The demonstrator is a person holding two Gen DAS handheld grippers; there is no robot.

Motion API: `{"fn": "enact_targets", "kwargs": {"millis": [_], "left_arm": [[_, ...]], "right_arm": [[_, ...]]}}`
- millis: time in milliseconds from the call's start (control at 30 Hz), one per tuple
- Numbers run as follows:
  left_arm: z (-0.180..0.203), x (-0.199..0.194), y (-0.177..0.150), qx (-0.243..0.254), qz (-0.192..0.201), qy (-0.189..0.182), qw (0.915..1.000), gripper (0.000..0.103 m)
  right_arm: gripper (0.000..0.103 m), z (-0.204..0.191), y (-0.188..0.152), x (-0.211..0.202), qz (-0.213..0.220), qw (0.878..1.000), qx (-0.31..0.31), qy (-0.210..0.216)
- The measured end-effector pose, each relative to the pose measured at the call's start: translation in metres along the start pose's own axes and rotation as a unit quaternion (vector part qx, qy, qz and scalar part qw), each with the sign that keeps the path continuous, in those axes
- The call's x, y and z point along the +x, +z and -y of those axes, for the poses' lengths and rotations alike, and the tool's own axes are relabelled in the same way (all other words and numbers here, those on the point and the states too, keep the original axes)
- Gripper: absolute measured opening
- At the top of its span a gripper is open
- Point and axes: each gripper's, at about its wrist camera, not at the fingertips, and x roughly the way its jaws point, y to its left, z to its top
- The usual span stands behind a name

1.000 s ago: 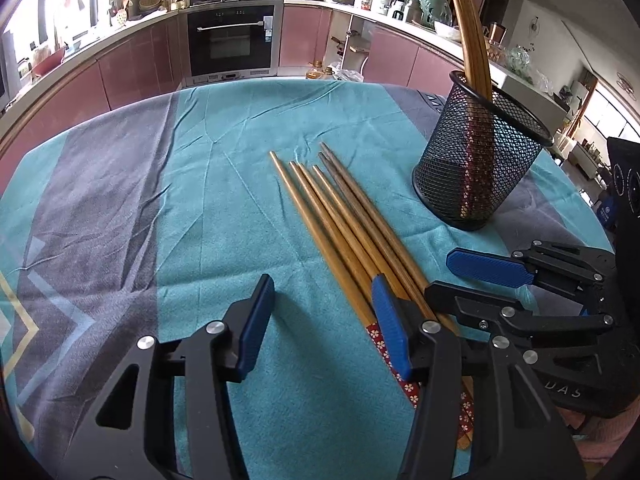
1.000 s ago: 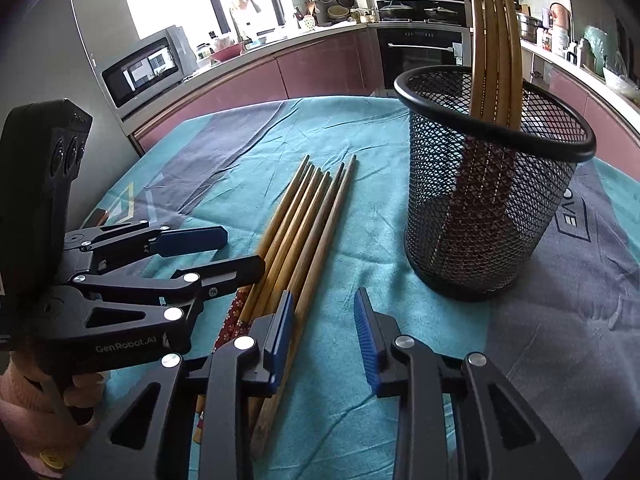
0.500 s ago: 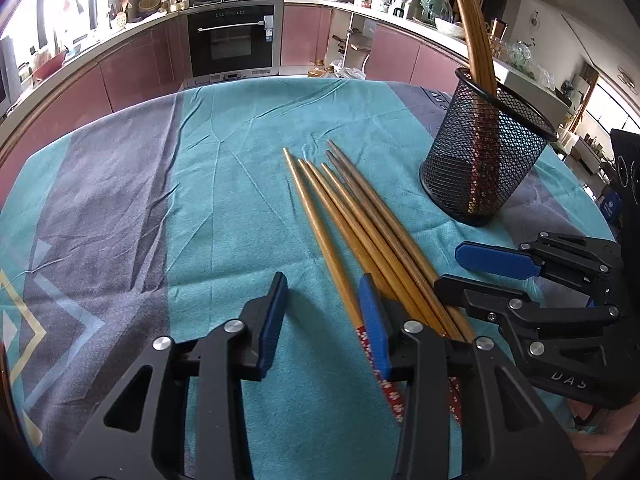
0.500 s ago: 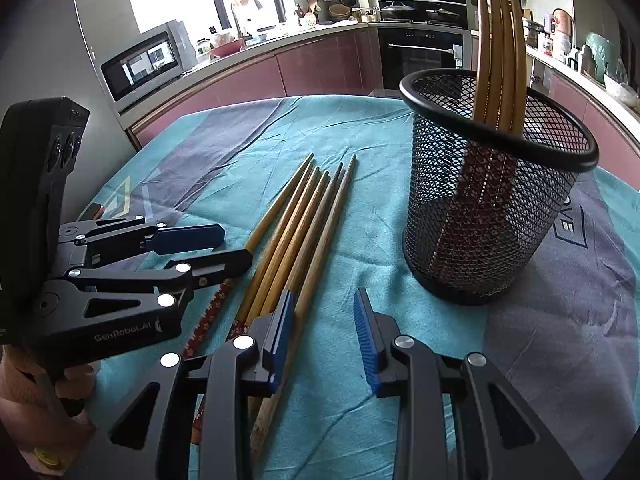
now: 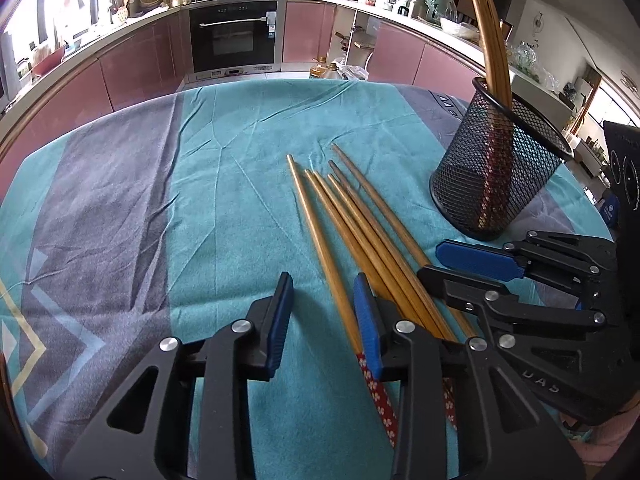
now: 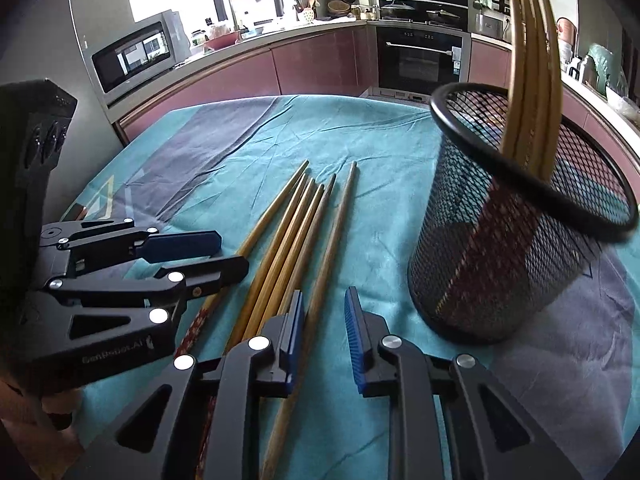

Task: Organize utensils
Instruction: 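Move both tools to the chopstick row and grasp one chopstick each, then lift both chopsticks upright and carry them over the black mesh cup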

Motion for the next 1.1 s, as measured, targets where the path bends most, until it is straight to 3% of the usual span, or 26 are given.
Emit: {"fn": "enact_targets", "kwargs": {"millis": [233,467,1100], "left_arm": [[0.0,0.004,0.005,-0.007,0.0,0.004,1.0,0.025],[-0.004,0.006,0.007,-0.019,-0.001,-0.006,0.9998,0.011],[-0.014,-0.029,-0.004,-0.044,0.027,-0.03,0.9982,0.008]], "right_arm": [[0.014,0.003,0.007,0.005,0.002,1.0,0.01,0.002],[0.008,0.01,0.005,0.003,0.005,0.999,0.034,0.014],[0.006,0.014,0.001,-0.032,0.041,0.996,0.056,0.048]]}}
